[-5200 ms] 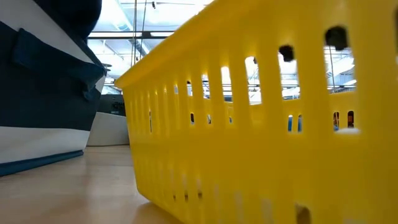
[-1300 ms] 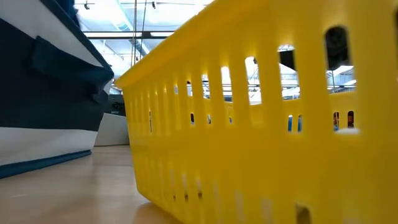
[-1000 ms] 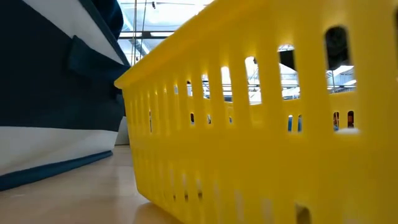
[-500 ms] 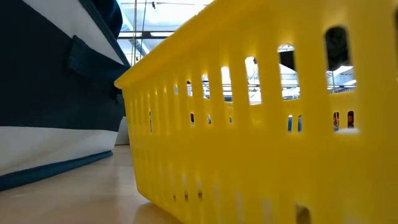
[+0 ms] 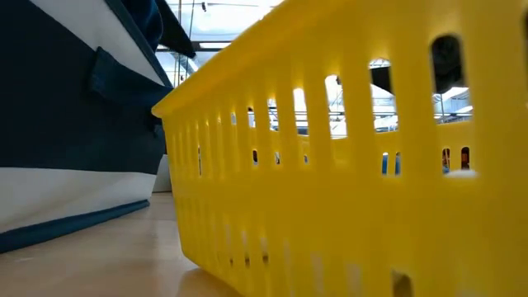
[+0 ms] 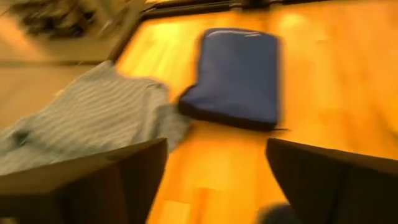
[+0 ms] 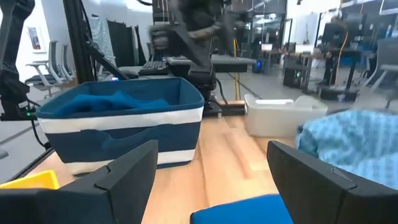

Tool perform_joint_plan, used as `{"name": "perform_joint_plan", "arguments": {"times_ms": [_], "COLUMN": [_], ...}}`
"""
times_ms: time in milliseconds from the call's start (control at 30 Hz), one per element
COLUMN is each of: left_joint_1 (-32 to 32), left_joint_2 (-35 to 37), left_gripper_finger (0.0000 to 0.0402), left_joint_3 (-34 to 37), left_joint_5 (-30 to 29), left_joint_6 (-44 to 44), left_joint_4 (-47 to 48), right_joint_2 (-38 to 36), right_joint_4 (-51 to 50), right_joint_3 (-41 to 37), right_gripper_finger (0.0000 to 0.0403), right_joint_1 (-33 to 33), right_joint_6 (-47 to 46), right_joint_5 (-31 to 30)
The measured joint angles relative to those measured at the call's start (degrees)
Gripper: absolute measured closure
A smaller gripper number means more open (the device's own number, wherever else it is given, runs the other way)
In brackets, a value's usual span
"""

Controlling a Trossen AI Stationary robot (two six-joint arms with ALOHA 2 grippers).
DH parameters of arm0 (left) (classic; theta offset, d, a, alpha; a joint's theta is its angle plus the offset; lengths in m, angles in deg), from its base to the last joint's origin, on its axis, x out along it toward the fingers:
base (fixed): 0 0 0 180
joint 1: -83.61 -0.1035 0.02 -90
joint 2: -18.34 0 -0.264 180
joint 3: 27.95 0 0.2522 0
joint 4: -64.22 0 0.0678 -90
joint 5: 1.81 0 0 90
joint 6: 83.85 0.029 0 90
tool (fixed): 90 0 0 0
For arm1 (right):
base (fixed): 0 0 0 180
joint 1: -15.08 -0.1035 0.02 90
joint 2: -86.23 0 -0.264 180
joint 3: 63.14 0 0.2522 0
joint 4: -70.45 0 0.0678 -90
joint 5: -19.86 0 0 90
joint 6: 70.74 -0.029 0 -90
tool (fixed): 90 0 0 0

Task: Pick & place medical supplies in basket/bin
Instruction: Put the light blue patient gown into the blue bin

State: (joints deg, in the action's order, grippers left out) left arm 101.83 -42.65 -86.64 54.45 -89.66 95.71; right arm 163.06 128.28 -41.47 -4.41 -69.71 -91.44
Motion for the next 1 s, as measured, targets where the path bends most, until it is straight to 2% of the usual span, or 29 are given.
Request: {"name": "perform_joint_plan", "arguments": {"times_ms": [100, 233, 300, 367, 467, 733, 867, 1000], "left_joint_1": [-4.91, -9.17, -11.00, -13.28, -17.00, -26.79, -30.16, -32.47], "left_joint_2": [-1.35, -3.65, -4.99, -6.55, -8.71, -12.87, -13.53, -13.53], "left_gripper_finger": [0.0085, 0.0073, 0.0074, 0.0076, 0.0077, 0.0078, 0.0078, 0.0078], "left_joint_3": [0.00, 0.04, 0.04, 0.02, 0.02, 0.02, 0.02, 0.02], "left_joint_5": [-0.50, 4.44, 7.12, 8.74, 10.20, 16.68, 19.11, 21.62], "left_joint_6": [-1.35, 2.31, 4.08, 5.14, 5.85, 5.48, 5.65, 5.86], "left_joint_4": [-2.54, -11.85, -16.16, -19.49, -21.83, -25.07, -26.49, -28.14], "right_joint_2": [0.00, -2.32, -5.74, -10.48, -18.68, -40.37, -47.72, -51.61], "right_joint_4": [2.99, 4.73, -0.50, -10.21, -22.97, -47.37, -55.26, -53.68], "right_joint_3": [0.00, 0.02, 0.06, 0.07, 0.06, 0.04, 0.04, -2.67], "right_gripper_finger": [0.0094, 0.0094, 0.0094, 0.0094, 0.0094, 0.0094, 0.0094, 0.0094], "right_joint_1": [0.01, 0.00, -0.01, 0.01, 0.01, 0.01, 0.73, 2.61], "right_joint_6": [3.93, 8.18, 8.76, 8.64, 7.89, 7.32, 6.41, 6.74], "right_joint_5": [0.28, 2.89, 2.47, 0.49, -1.61, -1.20, -1.18, -1.22]}}
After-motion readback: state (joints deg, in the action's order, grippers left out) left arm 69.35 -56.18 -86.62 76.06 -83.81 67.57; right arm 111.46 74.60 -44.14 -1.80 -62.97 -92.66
